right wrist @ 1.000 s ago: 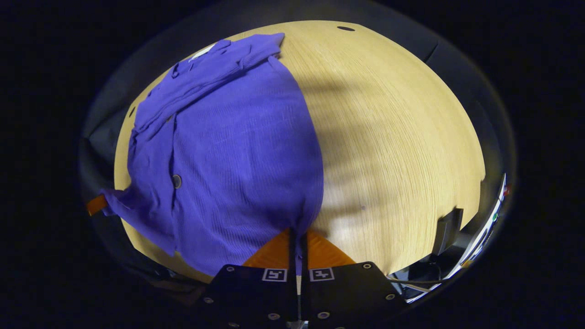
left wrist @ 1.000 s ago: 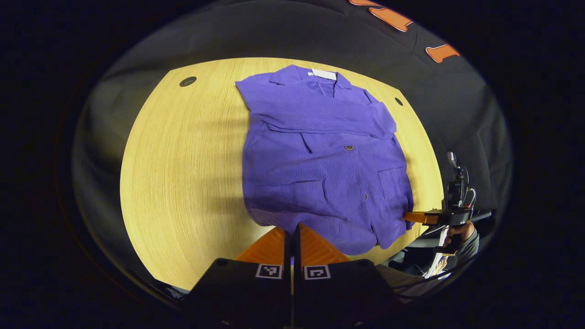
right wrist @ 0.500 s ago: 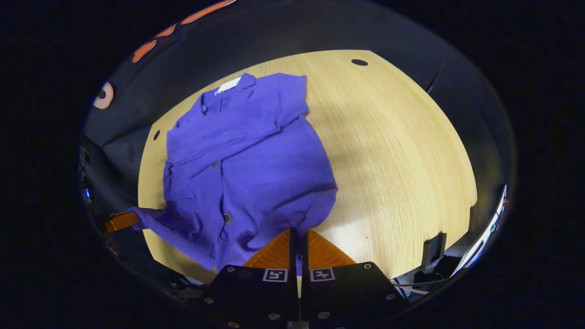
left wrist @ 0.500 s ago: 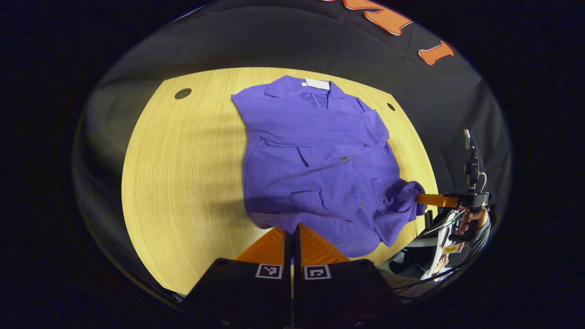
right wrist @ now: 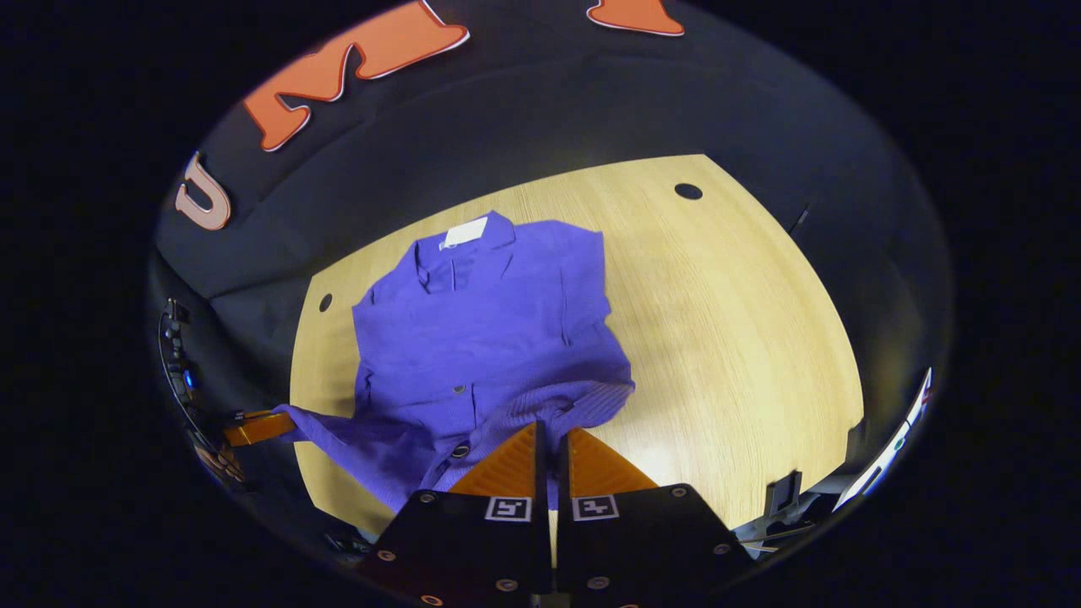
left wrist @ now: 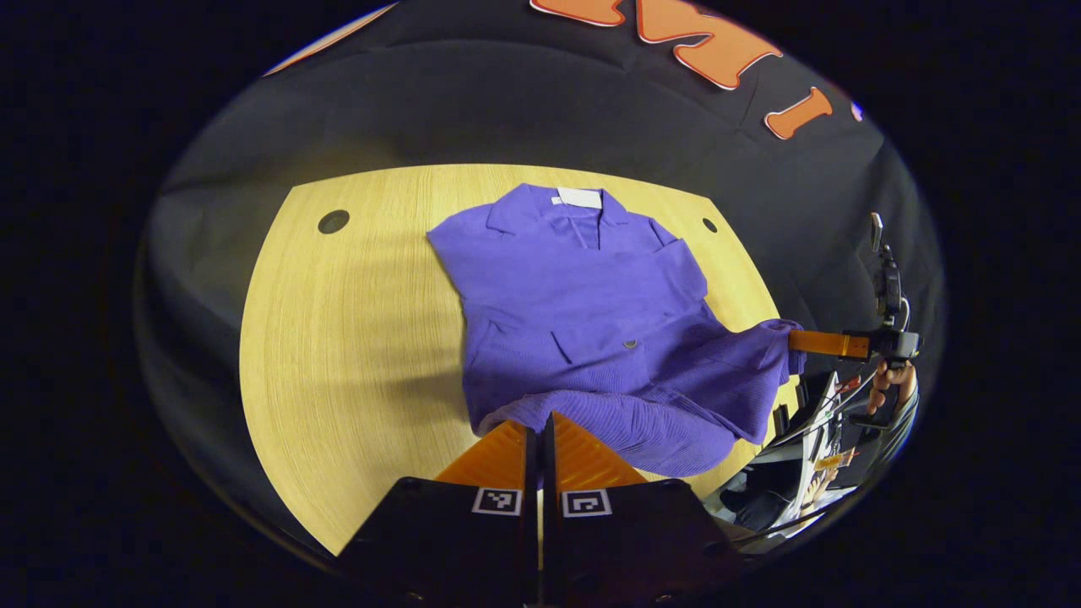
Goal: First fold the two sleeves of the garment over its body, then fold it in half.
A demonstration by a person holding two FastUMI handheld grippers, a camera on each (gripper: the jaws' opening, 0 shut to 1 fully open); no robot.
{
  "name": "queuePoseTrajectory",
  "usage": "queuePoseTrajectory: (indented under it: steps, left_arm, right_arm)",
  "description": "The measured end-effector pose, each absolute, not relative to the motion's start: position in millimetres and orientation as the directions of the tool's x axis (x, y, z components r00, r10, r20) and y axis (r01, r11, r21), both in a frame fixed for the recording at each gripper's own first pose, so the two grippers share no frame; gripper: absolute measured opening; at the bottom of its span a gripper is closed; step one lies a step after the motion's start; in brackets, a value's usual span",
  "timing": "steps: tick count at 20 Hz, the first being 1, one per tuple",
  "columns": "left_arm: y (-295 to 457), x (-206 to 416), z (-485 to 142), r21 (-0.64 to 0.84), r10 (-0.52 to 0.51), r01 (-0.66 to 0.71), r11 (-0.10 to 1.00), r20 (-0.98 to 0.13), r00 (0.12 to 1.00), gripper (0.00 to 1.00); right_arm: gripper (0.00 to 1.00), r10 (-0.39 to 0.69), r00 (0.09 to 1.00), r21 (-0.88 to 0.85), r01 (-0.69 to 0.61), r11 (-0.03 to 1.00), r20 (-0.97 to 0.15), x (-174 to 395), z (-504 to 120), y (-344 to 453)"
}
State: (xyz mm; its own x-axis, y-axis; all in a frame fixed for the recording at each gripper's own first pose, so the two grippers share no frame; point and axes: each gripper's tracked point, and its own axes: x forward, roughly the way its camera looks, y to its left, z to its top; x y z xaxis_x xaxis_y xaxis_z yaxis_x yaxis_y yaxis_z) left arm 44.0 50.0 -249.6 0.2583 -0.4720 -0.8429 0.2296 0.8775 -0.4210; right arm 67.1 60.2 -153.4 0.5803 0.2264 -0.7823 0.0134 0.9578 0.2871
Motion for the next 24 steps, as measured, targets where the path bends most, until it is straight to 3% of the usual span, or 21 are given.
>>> queuePoseTrajectory:
  steps: [5,10,17,21,24]
  left_arm:
    - [50.2,89.5,-237.8,-0.373,-0.432,0.235,0.897,-0.85,0.3,0.03]
    - [52.5,133.3,-244.1,-0.245,-0.322,0.254,0.936,-0.887,0.33,0.04]
    - [57.9,200.6,-260.2,-0.198,-0.246,0.171,0.965,-0.909,0.335,0.04]
    - [50.1,235.7,-276.2,-0.239,-0.261,0.106,0.965,-0.907,0.331,0.03]
    - [43.7,260.5,-292.1,-0.191,-0.224,0.126,0.973,-0.907,0.357,0.03]
  right_arm:
    - [0.03,0.246,0.594,0.277,-0.041,0.96,-0.765,110.1,-135.9,64.2]
    - [0.03,0.292,0.592,0.284,-0.11,0.952,-0.751,164.9,-121.9,64.5]
    - [0.03,0.349,0.57,0.313,-0.164,0.936,-0.744,244.4,-126.2,66.4]
    - [0.03,0.382,0.533,0.375,-0.128,0.918,-0.755,282.5,-146.0,72.4]
    - [0.03,0.391,0.512,0.393,-0.11,0.913,-0.765,306.6,-163.7,73.8]
